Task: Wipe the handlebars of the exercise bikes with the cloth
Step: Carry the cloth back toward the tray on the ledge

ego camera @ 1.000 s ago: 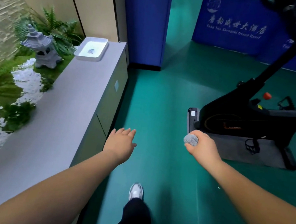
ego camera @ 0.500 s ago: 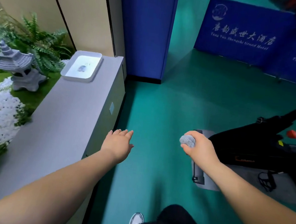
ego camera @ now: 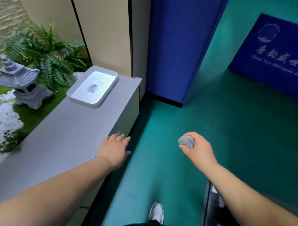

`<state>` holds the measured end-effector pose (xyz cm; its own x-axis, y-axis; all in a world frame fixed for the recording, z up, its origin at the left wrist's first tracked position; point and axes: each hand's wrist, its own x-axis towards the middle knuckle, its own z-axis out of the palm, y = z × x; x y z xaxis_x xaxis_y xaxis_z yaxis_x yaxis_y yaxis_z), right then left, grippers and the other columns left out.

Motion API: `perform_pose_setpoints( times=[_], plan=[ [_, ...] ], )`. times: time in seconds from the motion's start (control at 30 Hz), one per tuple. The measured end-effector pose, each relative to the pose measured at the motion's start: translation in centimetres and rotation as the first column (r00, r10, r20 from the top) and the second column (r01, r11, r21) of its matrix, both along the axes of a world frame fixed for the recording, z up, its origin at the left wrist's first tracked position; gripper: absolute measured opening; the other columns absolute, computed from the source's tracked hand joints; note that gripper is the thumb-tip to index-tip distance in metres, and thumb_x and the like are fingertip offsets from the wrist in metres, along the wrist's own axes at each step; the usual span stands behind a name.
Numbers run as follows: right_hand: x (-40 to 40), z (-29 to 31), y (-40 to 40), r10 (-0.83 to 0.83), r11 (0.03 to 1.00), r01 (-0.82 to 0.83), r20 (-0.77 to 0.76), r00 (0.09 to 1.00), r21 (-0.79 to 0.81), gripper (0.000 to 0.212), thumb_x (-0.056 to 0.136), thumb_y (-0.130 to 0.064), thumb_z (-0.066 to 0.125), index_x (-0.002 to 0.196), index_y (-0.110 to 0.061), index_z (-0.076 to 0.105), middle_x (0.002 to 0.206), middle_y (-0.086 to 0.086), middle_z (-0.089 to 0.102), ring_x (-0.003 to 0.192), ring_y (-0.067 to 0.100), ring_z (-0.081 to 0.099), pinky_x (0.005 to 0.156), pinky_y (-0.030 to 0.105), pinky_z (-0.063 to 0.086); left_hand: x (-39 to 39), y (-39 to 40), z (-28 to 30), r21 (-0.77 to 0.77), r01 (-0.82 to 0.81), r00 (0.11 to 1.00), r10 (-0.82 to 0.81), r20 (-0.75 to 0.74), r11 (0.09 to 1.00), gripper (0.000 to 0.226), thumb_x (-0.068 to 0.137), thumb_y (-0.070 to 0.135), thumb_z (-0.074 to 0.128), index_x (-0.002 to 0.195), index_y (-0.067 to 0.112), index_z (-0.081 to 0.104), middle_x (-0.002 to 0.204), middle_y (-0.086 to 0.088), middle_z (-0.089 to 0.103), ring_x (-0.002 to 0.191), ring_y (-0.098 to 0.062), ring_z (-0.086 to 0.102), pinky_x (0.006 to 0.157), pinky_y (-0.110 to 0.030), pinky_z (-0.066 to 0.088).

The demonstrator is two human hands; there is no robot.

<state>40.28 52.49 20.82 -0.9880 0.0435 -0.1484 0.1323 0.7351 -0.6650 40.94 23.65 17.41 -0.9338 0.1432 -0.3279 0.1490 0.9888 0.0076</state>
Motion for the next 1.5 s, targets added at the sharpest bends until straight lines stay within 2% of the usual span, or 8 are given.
perform_pose_setpoints(
  times=[0.23,0.47,0.63,0.93,1.1,1.27,1.37,1.5],
  plan=[
    [-14.2,1.3,-2.6,0.125,0.992,-0.125,-0.01,0.992,0.007,0.024,0.076,-0.021,0.071,0.098,-0.024,0.063,0.097,-0.004,0.063,0.088,0.016,0.058,0.079,0.028,0.046,-8.9,-1.7,0.6,0.024,-0.152,0.988,0.152,0.028,0.988,0.057,0.098,0.041,0.038,0.15,0.022,0.023,0.154,-0.004,0.03,0.141,-0.027,0.022,0.114,-0.04,0.02],
    [-26.8,0.9,-8.6,0.243,0.97,-0.243,0.01,0.97,0.0,0.021,0.076,-0.02,0.07,0.094,-0.027,0.062,0.091,-0.007,0.063,0.079,0.018,0.063,0.075,0.03,0.05,-19.0,-6.5,0.6,0.052,-0.253,0.967,0.252,0.03,0.966,0.054,0.1,0.04,0.037,0.148,0.021,0.026,0.154,-0.005,0.029,0.141,-0.028,0.023,0.113,-0.039,0.019],
    [-35.7,1.6,-13.6,0.303,0.953,-0.303,0.006,0.953,-0.018,0.023,0.078,-0.018,0.07,0.099,-0.023,0.061,0.097,-0.007,0.061,0.087,0.015,0.058,0.077,0.03,0.049,-26.9,-10.9,0.6,0.021,-0.295,0.956,0.295,0.008,0.955,0.054,0.099,0.043,0.037,0.148,0.022,0.027,0.151,-0.004,0.035,0.138,-0.028,0.029,0.114,-0.041,0.023],
    [-47.7,1.6,-21.8,0.471,0.882,-0.468,0.055,0.88,-0.063,0.02,0.08,-0.02,0.065,0.097,-0.028,0.06,0.093,-0.006,0.061,0.081,0.009,0.058,0.06,0.017,0.039,-34.9,-16.6,0.7,0.019,-0.448,0.894,0.447,0.03,0.894,0.054,0.1,0.041,0.037,0.149,0.021,0.025,0.153,-0.004,0.031,0.139,-0.028,0.026,0.113,-0.041,0.021],
    [-54.5,0.5,-27.9,0.636,0.772,-0.628,0.099,0.765,-0.098,0.018,0.081,-0.02,0.066,0.097,-0.024,0.061,0.087,-0.004,0.064,0.08,0.014,0.061,0.065,0.022,0.046,-37.1,-19.3,-0.6,-0.002,-0.613,0.788,0.612,0.071,0.79,0.057,0.1,0.041,0.037,0.151,0.022,0.021,0.156,-0.004,0.025,0.142,-0.028,0.021,0.115,-0.042,0.018],
    [-60.3,-0.9,-34.4,0.79,0.611,-0.777,0.166,0.59,-0.151,0.02,0.078,-0.024,0.07,0.093,-0.032,0.059,0.083,-0.008,0.067,0.077,0.01,0.064,0.072,0.029,0.052,-38.8,-20.2,-1.7,-0.012,-0.788,0.612,0.785,0.09,0.616,0.057,0.1,0.041,0.035,0.151,0.021,0.018,0.157,-0.005,0.023,0.143,-0.028,0.019,0.115,-0.04,0.018],
    [-62.6,-2.0,-37.5,0.849,0.522,-0.835,0.198,0.49,-0.171,0.016,0.076,-0.026,0.069,0.088,-0.03,0.06,0.068,-0.005,0.069,0.067,0.012,0.066,0.068,0.033,0.054,-40.0,-19.9,-2.4,0.006,-0.87,0.491,0.865,0.103,0.493,0.057,0.1,0.04,0.036,0.151,0.021,0.019,0.156,-0.005,0.024,0.142,-0.027,0.021,0.115,-0.04,0.019],
    [-64.3,-3.8,-40.9,0.882,0.463,-0.861,0.211,0.422,-0.211,0.017,0.077,-0.021,0.072,0.089,-0.024,0.061,0.069,-0.01,0.066,0.06,-0.001,0.061,0.062,0.018,0.05,-40.9,-19.5,-3.5,0.024,-0.933,0.358,0.925,0.125,0.358,0.057,0.1,0.041,0.036,0.151,0.022,0.019,0.156,-0.004,0.025,0.142,-0.026,0.022,0.115,-0.041,0.019]
  ],
)
